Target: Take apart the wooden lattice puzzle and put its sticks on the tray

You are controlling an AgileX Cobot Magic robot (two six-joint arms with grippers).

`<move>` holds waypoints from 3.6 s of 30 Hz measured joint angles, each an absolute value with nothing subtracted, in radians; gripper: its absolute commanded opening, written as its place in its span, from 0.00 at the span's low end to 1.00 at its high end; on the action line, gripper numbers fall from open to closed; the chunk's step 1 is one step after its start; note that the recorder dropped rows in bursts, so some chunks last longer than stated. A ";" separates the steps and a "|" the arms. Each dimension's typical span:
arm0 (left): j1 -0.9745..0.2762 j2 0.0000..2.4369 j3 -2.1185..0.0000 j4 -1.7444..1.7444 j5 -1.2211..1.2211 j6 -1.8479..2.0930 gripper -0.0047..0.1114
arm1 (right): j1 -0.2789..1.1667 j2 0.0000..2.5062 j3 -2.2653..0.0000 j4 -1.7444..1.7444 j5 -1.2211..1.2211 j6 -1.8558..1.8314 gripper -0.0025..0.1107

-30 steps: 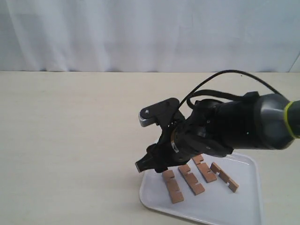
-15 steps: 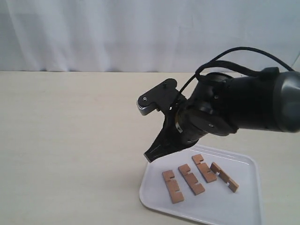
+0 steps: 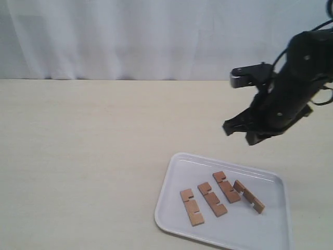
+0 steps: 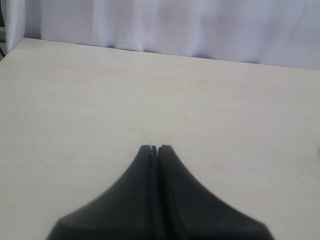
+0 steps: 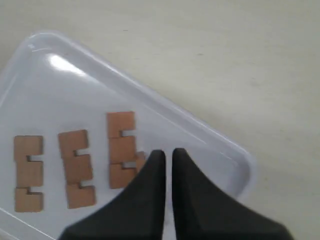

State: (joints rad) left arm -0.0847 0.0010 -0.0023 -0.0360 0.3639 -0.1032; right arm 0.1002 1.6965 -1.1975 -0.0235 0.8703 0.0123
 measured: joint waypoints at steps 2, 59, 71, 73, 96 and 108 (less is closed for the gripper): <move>-0.085 0.001 -0.002 -0.036 0.364 -0.103 0.04 | 0.037 1.635 -1.157 -0.030 0.864 0.011 0.06; -0.085 0.001 -0.002 -0.036 0.364 -0.103 0.04 | -0.080 0.005 -0.276 0.056 0.157 0.019 0.06; -0.085 0.001 -0.002 -0.036 0.364 -0.103 0.04 | -0.080 0.005 -0.032 0.120 0.030 0.035 0.06; -0.085 0.001 -0.002 -0.036 0.364 -0.103 0.04 | -0.080 0.005 -0.010 0.120 0.040 0.035 0.06; -0.085 0.001 -0.002 -0.036 0.364 -0.103 0.04 | -0.080 0.005 -0.002 0.115 0.204 0.024 0.06; -0.085 0.001 -0.002 -0.036 0.364 -0.103 0.04 | -0.080 0.005 -0.002 0.115 0.303 0.022 0.06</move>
State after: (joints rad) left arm -0.0847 0.0010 -0.0023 -0.0360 0.3639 -0.1032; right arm -0.0798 0.0048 -0.0022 0.1153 0.3034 0.0223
